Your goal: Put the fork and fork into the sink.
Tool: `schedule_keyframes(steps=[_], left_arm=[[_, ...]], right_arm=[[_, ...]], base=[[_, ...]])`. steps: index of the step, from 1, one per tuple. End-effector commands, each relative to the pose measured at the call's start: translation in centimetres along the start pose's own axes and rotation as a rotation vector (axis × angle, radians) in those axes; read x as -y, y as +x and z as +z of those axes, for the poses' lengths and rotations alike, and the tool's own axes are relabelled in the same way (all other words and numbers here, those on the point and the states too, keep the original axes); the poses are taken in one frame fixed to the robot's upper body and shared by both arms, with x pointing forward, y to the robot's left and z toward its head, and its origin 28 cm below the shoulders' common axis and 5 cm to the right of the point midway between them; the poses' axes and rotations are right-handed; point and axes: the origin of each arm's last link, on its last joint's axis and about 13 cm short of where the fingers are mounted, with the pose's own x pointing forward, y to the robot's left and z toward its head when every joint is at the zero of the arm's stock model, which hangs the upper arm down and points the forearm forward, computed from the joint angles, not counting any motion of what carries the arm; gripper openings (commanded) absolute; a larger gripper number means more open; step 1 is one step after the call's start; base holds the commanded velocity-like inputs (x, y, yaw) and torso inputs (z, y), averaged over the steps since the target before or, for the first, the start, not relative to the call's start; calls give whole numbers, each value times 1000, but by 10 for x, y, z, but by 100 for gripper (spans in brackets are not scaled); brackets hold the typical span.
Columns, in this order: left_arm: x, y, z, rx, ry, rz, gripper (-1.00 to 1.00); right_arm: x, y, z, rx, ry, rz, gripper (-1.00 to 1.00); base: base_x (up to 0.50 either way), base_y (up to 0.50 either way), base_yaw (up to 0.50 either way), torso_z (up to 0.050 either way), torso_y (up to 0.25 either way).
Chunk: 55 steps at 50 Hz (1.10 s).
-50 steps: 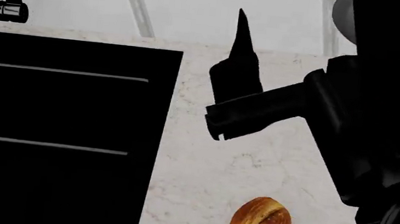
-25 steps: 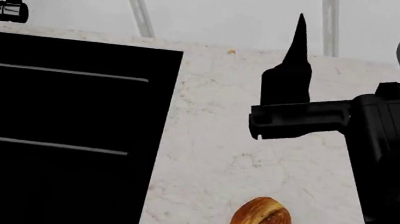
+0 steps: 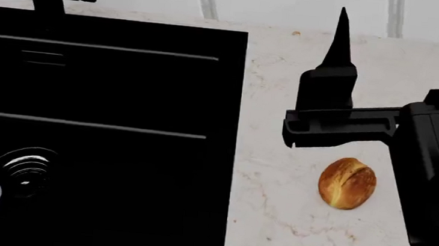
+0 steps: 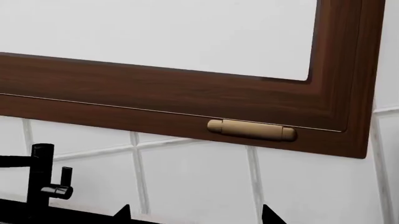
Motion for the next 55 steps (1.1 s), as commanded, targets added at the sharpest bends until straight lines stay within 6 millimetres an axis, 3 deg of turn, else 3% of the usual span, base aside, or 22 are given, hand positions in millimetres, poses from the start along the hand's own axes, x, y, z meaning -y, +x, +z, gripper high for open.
schedule_keyframes(steps=[1,11,24,32,55], left_arm=[[1,0,1,2,5,-3,100],[0,-2,1,1,2,1,100],[1,-2,2,0,2,-3,100],[2,-2,3,2,5,-8,100],[1,-4,3,0,-2,-6,100]], right_arm=[[0,-1,1,9,18,7,100],[-1,0,1,23,6,22,100],[-2,-1,1,61,3,56,100],[-2,0,3,99,38,72,100],[-1,-1,5,99,67,56,100]], base=[[-488,359,0,0,0],[-426,416,0,0,0],[-39,500,0,0,0],[270,435,0,0,0],[274,122,0,0,0]])
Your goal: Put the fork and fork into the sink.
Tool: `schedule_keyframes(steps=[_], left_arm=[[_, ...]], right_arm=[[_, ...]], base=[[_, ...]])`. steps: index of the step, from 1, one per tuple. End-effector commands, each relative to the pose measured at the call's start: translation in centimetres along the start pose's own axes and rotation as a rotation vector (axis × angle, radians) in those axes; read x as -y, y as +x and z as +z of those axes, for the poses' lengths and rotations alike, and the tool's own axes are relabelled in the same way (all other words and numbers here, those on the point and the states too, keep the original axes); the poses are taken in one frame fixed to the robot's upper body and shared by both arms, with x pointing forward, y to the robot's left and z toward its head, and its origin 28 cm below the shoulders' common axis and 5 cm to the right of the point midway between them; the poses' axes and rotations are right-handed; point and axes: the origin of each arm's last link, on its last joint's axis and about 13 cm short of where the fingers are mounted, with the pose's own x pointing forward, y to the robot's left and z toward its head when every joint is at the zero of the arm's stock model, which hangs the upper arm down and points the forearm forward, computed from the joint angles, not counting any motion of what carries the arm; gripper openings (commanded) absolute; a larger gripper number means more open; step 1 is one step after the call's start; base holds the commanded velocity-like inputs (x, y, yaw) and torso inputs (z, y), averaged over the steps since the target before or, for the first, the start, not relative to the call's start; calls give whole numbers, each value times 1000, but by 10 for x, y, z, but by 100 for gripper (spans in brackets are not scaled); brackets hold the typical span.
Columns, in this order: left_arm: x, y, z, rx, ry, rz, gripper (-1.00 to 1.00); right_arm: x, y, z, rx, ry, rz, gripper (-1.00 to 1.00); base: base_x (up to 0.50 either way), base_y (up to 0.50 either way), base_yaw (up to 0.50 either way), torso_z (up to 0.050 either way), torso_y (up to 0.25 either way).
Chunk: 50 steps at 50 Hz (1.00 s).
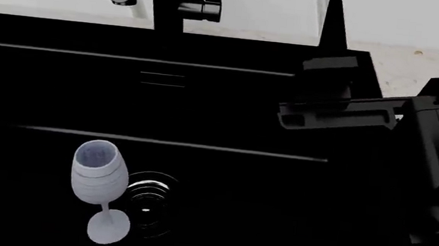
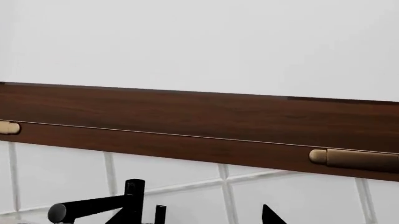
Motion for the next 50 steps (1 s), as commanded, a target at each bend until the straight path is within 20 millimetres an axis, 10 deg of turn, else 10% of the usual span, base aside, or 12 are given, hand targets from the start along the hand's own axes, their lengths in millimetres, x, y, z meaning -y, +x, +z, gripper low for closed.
schedule_keyframes(steps=[1,50], left_arm=[[0,-1,1,2,-1,1,100],[-17,-24,19,-11,44,97,100]], right_arm=[[0,-1,1,7,9,-2,100],[5,-8,-4,14,55,-28,100]], base=[[453,215,0,0,0],[46,94,0,0,0]])
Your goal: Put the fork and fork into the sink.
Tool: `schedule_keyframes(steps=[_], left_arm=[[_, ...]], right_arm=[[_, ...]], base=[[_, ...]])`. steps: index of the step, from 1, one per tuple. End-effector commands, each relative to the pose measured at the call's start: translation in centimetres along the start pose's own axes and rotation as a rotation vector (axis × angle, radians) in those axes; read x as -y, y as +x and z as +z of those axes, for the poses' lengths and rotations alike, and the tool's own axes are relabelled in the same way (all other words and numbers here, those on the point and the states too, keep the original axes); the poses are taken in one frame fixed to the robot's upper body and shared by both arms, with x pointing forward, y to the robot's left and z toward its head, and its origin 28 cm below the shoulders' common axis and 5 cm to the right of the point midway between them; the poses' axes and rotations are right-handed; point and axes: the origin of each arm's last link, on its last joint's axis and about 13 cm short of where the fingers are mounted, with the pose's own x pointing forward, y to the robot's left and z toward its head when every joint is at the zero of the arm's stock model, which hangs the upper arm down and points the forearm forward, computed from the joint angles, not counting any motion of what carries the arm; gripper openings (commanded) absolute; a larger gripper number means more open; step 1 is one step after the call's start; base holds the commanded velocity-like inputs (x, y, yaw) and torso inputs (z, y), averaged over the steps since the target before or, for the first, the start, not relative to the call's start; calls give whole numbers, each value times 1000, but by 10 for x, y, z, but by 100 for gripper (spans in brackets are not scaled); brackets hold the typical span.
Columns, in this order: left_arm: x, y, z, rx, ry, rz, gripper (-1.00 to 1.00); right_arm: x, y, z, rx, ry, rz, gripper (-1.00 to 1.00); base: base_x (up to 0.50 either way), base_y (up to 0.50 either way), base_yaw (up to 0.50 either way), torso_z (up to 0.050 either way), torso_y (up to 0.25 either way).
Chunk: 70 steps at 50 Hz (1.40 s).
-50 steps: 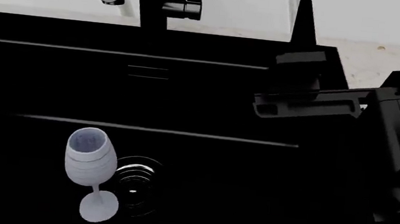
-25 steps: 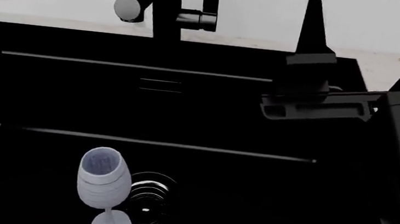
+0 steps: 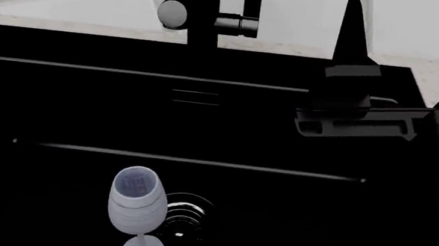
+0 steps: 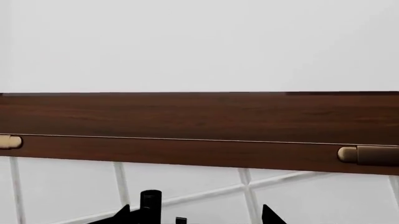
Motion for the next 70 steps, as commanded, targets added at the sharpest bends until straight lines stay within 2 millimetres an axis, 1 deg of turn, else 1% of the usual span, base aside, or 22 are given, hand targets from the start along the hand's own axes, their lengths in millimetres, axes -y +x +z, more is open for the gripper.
schedule_keyframes(steps=[1,7,14,17,34,40,44,46,51,58,70], left_arm=[[-18,-17,13,-8,50,88,100],[-37,-33,18,-38,61,188,100],[-49,-40,12,-119,54,277,100],[-53,-40,9,-129,55,301,100],[-89,-27,-5,-216,39,491,100],[-96,-20,-4,-233,-12,496,100],[-97,-16,-2,-231,-7,492,100],[-101,-11,0,-245,9,514,100],[-104,-7,-2,-270,31,525,100],[-107,-1,-8,-346,25,505,100],[-109,3,-22,-427,25,502,100]], right_arm=[[2,0,-2,-3,8,-3,100],[3,-1,-6,-8,18,-1,100],[5,-3,-7,-9,26,-7,100],[5,-4,-9,-11,30,-9,100],[8,-6,-16,-19,48,-17,100],[8,-6,-17,-22,49,-17,100],[8,-6,-19,-26,53,-14,100],[8,-5,-21,-29,55,-11,100],[8,-3,-23,-32,58,-6,100],[7,-2,-24,-37,61,0,100],[8,-4,-28,-41,70,-4,100]], base=[[0,0,0,0,0],[0,0,0,0,0],[0,0,0,0,0],[0,0,0,0,0],[0,0,0,0,0],[0,0,0,0,0],[0,0,0,0,0],[0,0,0,0,0],[0,0,0,0,0],[0,0,0,0,0],[0,0,0,0,0]])
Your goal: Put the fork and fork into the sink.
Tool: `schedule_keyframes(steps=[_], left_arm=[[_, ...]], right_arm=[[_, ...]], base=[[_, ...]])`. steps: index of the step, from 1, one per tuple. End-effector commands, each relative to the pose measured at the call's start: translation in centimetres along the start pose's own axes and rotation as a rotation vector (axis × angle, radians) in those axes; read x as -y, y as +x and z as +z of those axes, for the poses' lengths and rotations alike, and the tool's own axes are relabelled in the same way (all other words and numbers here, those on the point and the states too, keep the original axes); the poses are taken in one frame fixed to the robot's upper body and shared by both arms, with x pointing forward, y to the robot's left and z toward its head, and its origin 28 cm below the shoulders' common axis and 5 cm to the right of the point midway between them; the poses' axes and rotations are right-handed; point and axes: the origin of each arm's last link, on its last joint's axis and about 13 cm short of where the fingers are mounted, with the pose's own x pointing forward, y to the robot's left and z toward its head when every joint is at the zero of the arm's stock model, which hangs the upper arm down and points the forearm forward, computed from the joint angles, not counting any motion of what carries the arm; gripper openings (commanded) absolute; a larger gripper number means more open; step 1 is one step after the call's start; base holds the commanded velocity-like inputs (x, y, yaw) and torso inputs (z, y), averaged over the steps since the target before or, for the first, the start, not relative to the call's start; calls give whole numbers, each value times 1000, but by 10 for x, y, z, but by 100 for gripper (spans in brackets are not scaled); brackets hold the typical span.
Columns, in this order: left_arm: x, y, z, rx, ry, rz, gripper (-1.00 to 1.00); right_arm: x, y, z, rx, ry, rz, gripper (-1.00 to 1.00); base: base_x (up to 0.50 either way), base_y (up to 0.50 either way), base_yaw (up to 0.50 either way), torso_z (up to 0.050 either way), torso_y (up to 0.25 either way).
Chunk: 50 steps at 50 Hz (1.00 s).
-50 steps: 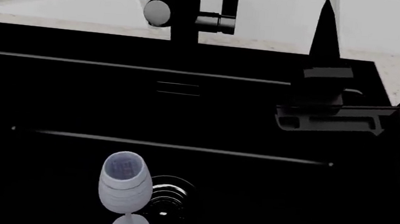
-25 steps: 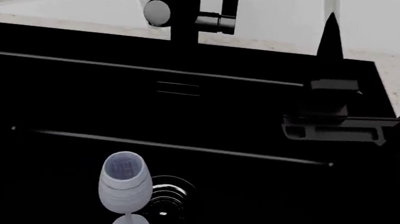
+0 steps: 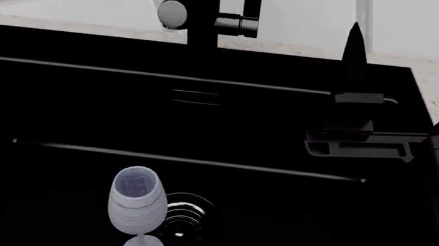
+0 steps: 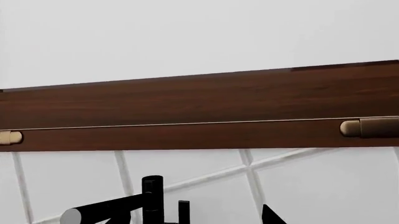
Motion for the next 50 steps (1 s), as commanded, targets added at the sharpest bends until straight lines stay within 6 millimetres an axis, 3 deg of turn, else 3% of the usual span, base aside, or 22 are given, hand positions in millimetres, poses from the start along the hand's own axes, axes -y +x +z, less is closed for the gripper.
schedule_keyframes(steps=[1,30,50], left_arm=[[1,10,-10,-75,21,4,100],[2,39,-53,-213,18,21,100],[-5,40,-69,-275,-12,4,100]], right_arm=[[0,0,-4,-5,8,1,100],[1,-2,-8,-14,28,3,100],[1,-3,-10,-15,34,3,100]], base=[[0,0,0,0,0],[0,0,0,0,0],[0,0,0,-1,0]])
